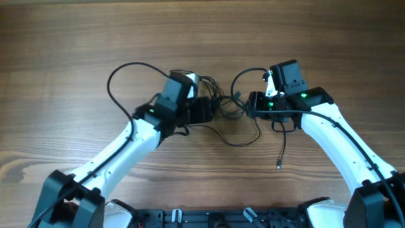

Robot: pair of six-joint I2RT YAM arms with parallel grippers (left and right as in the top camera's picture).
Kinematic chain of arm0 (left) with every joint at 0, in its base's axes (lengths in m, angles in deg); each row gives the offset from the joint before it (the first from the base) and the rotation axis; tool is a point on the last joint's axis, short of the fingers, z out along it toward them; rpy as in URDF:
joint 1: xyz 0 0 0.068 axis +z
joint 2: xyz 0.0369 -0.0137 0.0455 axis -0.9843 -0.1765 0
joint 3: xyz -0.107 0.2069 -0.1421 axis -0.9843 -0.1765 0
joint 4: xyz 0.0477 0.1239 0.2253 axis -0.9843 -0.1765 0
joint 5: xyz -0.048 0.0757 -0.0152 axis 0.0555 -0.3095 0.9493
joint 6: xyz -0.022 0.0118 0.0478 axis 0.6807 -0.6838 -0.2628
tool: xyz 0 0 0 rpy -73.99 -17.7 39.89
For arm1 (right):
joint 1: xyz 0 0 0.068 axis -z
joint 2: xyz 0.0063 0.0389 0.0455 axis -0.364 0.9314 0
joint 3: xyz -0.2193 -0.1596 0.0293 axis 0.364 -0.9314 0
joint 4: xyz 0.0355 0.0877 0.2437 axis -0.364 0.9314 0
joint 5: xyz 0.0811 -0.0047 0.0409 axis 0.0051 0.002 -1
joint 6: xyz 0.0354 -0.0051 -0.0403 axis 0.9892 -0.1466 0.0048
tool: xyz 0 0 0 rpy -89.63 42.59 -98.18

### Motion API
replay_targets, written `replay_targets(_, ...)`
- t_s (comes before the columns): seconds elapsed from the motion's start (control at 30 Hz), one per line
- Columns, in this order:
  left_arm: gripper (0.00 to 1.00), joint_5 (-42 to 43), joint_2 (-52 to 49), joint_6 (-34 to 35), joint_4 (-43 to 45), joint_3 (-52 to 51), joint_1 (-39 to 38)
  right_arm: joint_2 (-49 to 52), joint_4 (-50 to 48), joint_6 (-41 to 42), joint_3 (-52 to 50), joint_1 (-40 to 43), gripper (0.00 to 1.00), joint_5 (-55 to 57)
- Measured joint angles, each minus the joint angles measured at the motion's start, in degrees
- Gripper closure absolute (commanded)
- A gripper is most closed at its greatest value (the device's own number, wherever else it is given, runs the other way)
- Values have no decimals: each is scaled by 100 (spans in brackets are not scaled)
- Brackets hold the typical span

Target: Untangle cables

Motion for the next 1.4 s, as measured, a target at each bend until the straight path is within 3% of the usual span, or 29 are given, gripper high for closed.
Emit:
replay_targets(0.07,37,-1095,-234,160,33,0,-184,0,2,0,0,0,35,-33)
replay_targets(0.2,36,-1676,-953,286,560,-9,-181,0,0,0,0,0,35,-33)
replay_targets(0.3,40,-1982,-1281,315,1202,-17,-181,0,17,0,0,0,35,-33)
replay_targets(0.37,53,-2173,-1464,328,1578,-15,-181,0,26,0,0,0,35,-37)
replay_targets(0.47,96,-2365,-1759,361,2028,-17,-177,0,31,0,0,0,35,-140)
replay_targets(0.67,96,-2153,-1705,337,2146,-20,-170,0,-164,0,0,0,34,-304)
replay_targets(0.87,96,-236,341,192,1928,-37,-149,0,-758,-669,0,0,35,-1368)
replay_targets(0.9,96,-33,566,190,1873,-31,-151,0,-780,-876,0,0,38,-1672)
replay_targets(1.0,96,531,811,175,1528,-26,-149,0,-944,-1003,0,0,68,-1937)
replay_targets(1.13,96,1152,809,175,1281,-28,-144,0,-1158,-962,0,0,69,-2046)
replay_targets(1.2,96,1386,809,175,1285,-28,-144,0,-1180,-903,0,0,96,-2052)
replay_targets(1.3,96,1696,809,175,1246,-28,-144,0,-970,-680,2,0,96,-1749)
replay_targets(1.4,96,1775,791,39,492,-15,-116,0,-26,74,44,-46,96,-216)
